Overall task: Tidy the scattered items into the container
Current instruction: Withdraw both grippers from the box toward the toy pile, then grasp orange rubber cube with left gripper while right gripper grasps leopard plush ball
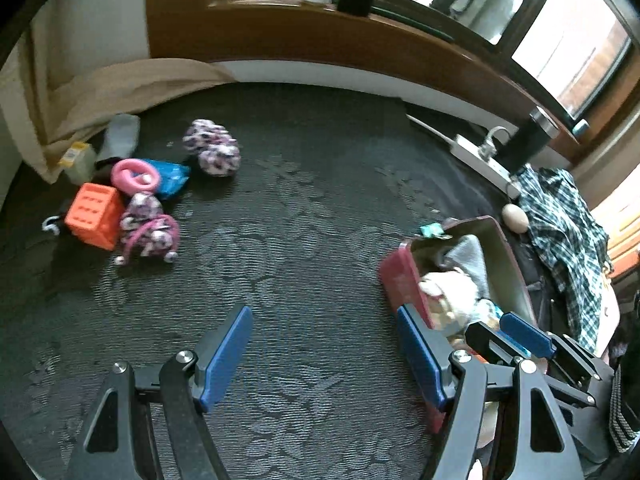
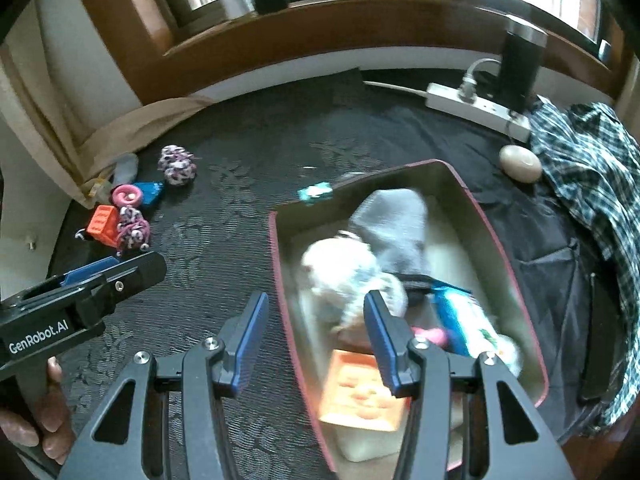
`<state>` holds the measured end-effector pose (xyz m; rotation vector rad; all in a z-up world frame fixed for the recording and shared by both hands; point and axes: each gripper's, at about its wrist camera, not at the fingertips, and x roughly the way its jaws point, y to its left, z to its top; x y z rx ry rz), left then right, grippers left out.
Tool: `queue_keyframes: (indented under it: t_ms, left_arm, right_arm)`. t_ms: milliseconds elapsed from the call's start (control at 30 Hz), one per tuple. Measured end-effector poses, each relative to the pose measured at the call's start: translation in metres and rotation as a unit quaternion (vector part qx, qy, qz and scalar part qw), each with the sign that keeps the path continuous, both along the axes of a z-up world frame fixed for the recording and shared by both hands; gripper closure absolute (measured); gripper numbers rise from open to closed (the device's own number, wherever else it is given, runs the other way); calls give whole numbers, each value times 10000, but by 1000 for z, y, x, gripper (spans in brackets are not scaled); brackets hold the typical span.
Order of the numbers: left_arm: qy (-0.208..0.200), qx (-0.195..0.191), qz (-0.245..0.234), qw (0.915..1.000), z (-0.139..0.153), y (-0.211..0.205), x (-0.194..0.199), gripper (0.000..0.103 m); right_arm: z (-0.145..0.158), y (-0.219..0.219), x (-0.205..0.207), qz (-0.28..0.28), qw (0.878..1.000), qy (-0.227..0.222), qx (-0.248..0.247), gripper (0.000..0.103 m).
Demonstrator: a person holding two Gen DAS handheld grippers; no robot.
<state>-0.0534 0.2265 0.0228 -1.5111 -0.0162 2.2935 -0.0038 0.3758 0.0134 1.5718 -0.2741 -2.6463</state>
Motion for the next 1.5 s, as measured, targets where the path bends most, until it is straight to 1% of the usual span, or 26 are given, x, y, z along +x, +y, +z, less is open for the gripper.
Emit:
queue_keyframes:
  t_ms: [200,400,700,867,1067,1300,1500]
  left_arm:
    - [24,-40,285,9996,2,-39,-8,27]
    - [-32,-73,658,9978,-3,-87,-19,27]
    - [-139,-166,1352,9906,-15,-169,-38,27]
    - [-137,-153,1548,9877,-21,-200,-56,27]
    - [-145,-131,1534,9880,-30,-216,-79,27]
    - [-137,-72,1229,9923,-45,-211,-112,27]
    - [-372,281,977,9941,-62,-206,-135,27]
  right_arm:
    - [-1,-37,-8,253,9997,10,-30,50]
    - [-6,-78,-20,535,9985,-51,-74,49]
    - [-20,-142,-35,927,9954,-199,-123,49]
    - [-27,-166,-42,1012,9945,-269,-105,49]
    - [-32,-183,-53,969,9946,-361,-72,49]
    - [-39,-187,-65,765,9959,-485,14,49]
    - [-47,-182,-75,557,9964,-629,63,49]
